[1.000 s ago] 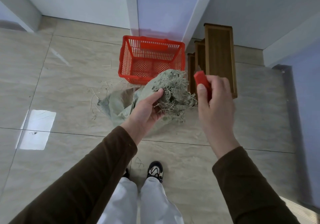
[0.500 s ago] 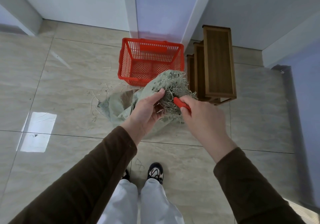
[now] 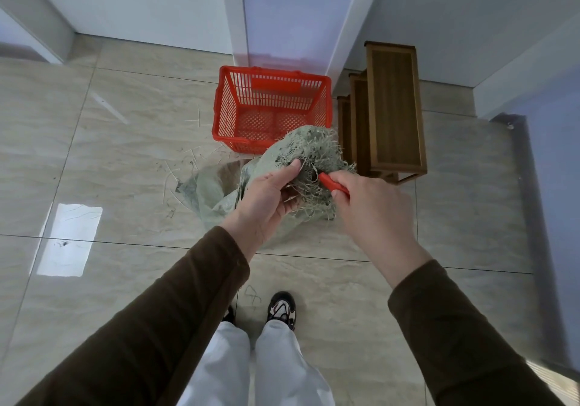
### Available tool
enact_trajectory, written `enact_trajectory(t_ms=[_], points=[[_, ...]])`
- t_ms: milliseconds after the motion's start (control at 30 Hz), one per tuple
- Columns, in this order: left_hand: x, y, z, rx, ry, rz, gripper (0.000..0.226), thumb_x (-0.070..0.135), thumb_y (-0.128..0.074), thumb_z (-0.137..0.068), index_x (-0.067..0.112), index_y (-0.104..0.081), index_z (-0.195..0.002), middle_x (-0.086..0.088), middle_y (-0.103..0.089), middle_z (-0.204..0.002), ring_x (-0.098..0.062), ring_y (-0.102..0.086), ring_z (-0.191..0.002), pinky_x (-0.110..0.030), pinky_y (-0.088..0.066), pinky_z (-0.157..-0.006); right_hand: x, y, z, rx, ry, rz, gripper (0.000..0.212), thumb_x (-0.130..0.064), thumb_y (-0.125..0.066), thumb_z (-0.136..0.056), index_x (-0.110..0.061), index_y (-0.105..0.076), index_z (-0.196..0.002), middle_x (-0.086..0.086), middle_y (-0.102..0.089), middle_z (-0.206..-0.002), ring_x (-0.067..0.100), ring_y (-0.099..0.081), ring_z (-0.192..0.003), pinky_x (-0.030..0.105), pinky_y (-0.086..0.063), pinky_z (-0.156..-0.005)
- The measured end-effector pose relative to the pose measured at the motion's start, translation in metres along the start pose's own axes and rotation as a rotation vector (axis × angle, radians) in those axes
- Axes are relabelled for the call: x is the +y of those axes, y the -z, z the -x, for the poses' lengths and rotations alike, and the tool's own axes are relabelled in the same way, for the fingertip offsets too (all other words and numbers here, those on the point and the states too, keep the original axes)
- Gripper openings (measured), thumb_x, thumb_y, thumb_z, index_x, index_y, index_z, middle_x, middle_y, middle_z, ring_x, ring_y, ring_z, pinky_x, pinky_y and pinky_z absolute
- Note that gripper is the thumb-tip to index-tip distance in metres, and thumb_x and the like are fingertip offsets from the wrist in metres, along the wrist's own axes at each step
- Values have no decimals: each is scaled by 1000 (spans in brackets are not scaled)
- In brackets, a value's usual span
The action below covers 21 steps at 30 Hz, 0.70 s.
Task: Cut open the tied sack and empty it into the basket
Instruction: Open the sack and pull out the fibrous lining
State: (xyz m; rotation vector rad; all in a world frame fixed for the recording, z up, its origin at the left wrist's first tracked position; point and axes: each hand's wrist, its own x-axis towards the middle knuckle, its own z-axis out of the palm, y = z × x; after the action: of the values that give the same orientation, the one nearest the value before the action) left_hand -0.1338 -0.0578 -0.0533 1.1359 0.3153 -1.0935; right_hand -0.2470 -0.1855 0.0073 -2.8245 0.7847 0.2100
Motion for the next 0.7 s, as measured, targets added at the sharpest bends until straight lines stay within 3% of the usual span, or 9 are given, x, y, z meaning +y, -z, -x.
enact_trajectory(t_ms=[267, 433, 533, 633, 700], points=[[-3, -5, 4, -17, -2, -48, 19, 26, -70, -100, 8, -77, -101, -9, -77, -97, -24, -65, -98, -41, -51, -96, 3, 1, 5, 35, -27, 21, 20, -37, -57, -105, -39, -67, -123, -12, -65, -73, 14, -57, -60, 22, -28, -45], [-4, -9, 9, -40, -20, -94, 19, 25, -68, -102, 8, -76, -97, -8, -75, -95, -20, -67, -92, -40, -57, -96, 4, 5, 8, 63, -3, -46, 22, -38, -57, -105, -38, -66, -126, -10, -71, -81, 14, -61, -65, 23, -39, -49], [-6, -11, 10, -44, -69, -198, 23, 25, -69, -101, 12, -75, -83, -8, -74, -90, -17, -68, -85, -32, -60, -85, 5, 3, 10, 54, -19, -87, 25, -39, -57, -106, -37, -65, -130, -9, -74, -87, 14, -60, -68, 22, -37, -50], [-10, -11, 12, -19, -148, -321, 24, 21, -74, -98, 11, -73, -75, -7, -68, -78, -16, -62, -74, -32, -56, -78, 7, 1, 10, 10, -71, -161, 31, -40, -54, -107, -38, -61, -137, -12, -75, -93, 12, -65, -74, 24, -44, -53], [-16, -11, 13, -7, -207, -423, 27, 18, -75, -97, 10, -69, -72, -7, -61, -69, -16, -53, -64, -29, -46, -68, 8, 1, 7, -24, -147, -406, 34, -39, -55, -107, -36, -60, -141, -15, -75, -89, 8, -68, -73, 31, -56, -60]])
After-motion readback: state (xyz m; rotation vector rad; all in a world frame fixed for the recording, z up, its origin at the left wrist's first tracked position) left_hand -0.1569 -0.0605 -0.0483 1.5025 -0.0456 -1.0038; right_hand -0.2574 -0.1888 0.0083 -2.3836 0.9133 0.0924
